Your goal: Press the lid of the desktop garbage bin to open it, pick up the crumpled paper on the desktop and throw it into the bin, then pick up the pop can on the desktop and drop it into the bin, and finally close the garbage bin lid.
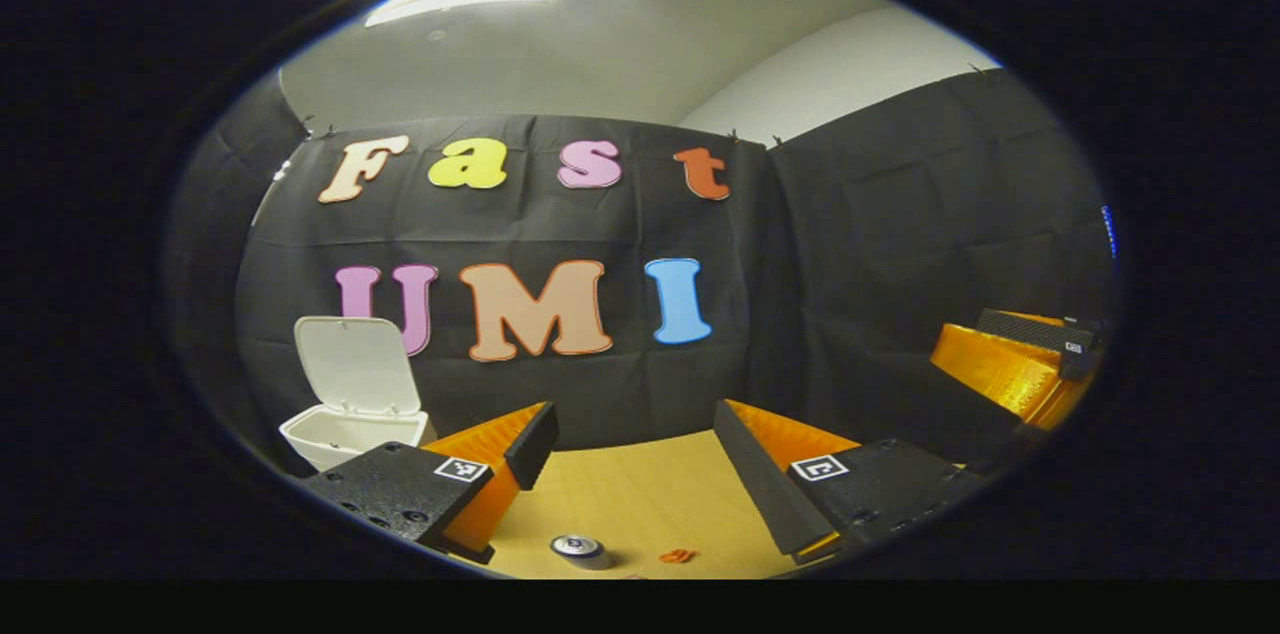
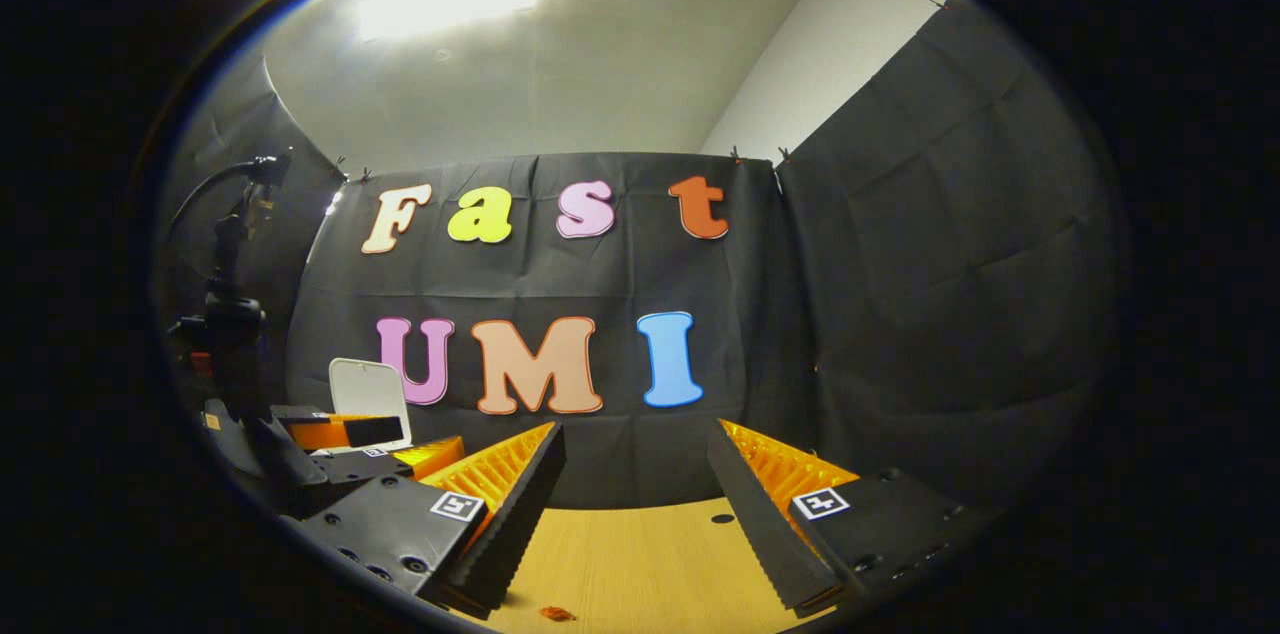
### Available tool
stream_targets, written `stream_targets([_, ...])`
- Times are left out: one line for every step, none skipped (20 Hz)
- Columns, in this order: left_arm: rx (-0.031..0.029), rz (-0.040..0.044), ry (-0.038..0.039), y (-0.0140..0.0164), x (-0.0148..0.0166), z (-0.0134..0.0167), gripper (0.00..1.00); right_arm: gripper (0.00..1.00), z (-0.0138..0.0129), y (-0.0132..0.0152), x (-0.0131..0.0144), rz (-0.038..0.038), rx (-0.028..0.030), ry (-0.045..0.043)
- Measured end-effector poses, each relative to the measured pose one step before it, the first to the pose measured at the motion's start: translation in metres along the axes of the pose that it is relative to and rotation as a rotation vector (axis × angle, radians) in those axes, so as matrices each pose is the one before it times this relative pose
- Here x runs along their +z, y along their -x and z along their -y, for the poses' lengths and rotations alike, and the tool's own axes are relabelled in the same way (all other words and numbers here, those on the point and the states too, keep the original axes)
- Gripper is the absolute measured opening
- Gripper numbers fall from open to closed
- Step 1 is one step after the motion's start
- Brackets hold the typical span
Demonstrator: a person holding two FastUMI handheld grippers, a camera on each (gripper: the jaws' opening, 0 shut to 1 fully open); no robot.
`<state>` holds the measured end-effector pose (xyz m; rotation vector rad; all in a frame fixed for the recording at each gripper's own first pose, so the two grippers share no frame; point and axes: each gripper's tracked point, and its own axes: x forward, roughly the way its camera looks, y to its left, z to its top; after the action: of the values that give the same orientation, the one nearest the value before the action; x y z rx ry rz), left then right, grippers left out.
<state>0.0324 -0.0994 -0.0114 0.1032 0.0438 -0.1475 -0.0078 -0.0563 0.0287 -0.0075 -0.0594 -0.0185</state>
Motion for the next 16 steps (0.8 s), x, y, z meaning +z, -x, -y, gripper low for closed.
stream_targets([-0.01316,0.00208,0.00822,-0.00017,0.00146,0.00814,0.97,0.95,0.00582,0.00136,0.00158,0.00264,-0.00871,-0.00724])
stream_targets([-0.00328,0.00322,0.00344,-0.00039,0.00172,0.00519,0.94,0.95,0.00487,0.00193,0.00200,0.00029,-0.00488,-0.00848])
stream_targets([-0.00198,0.00554,0.00068,0.00094,0.00228,0.00286,0.94,0.96,0.00491,0.00035,0.00012,-0.00096,-0.00605,-0.00687])
stream_targets([-0.00313,0.00054,0.00081,0.00143,0.00053,0.00293,0.94,0.96,0.00404,0.00046,0.00077,-0.00081,-0.00450,-0.00450])
stream_targets([0.00116,0.00144,-0.00029,0.00004,-0.00061,0.00180,0.99,0.95,0.00277,0.00051,-0.00061,-0.00168,-0.00389,-0.00268])
stream_targets([0.00272,-0.00075,-0.00028,0.00066,-0.00043,-0.00012,0.94,0.95,0.00153,-0.00026,0.00007,-0.00085,0.00003,-0.00173])
stream_targets([0.00497,-0.00459,0.00133,0.00090,-0.00211,0.00017,0.99,0.95,0.00153,0.00131,0.00012,-0.00177,-0.00024,-0.00078])
stream_targets([0.00516,-0.00263,0.00300,0.00156,-0.00111,-0.00038,0.99,0.96,-0.00038,-0.00025,0.00076,-0.00156,0.00255,-0.00005])
stream_targets([0.00264,-0.00291,0.00388,0.00045,-0.00059,-0.00039,0.99,0.96,-0.00039,-0.00085,-0.00136,-0.00300,0.00353,0.00163])
stream_targets([0.00575,-0.00025,0.00224,0.00064,0.00026,-0.00091,0.94,0.95,-0.00032,-0.00003,-0.00135,-0.00274,0.00466,0.00282])
stream_targets([0.00421,-0.00182,-0.00009,-0.00018,-0.00072,-0.00115,0.94,0.96,-0.00135,-0.00029,-0.00158,-0.00510,0.00436,0.00357])
stream_targets([0.00465,-0.00208,-0.00034,0.00001,-0.00010,-0.00169,0.99,0.95,-0.00184,-0.00045,-0.00099,-0.00335,0.00475,0.00320])
stream_targets([0.00158,-0.00198,0.00030,-0.00067,-0.00119,-0.00111,0.94,0.96,-0.00135,-0.00001,-0.00006,-0.00127,0.00458,0.00295])
stream_targets([0.00218,-0.00077,0.00043,0.00020,-0.00018,-0.00071,0.94,0.96,-0.00158,-0.00094,0.00056,0.00025,0.00279,0.00299])
stream_targets([0.00180,-0.00081,0.00003,0.00039,-0.00048,-0.00079,0.94,0.96,-0.00095,-0.00020,-0.00089,-0.00146,0.00253,0.00303])
stream_targets([0.00314,-0.00091,-0.00027,0.00053,-0.00046,-0.00089,0.94,0.95,-0.00117,-0.00030,-0.00005,-0.00108,0.00223,0.00227])
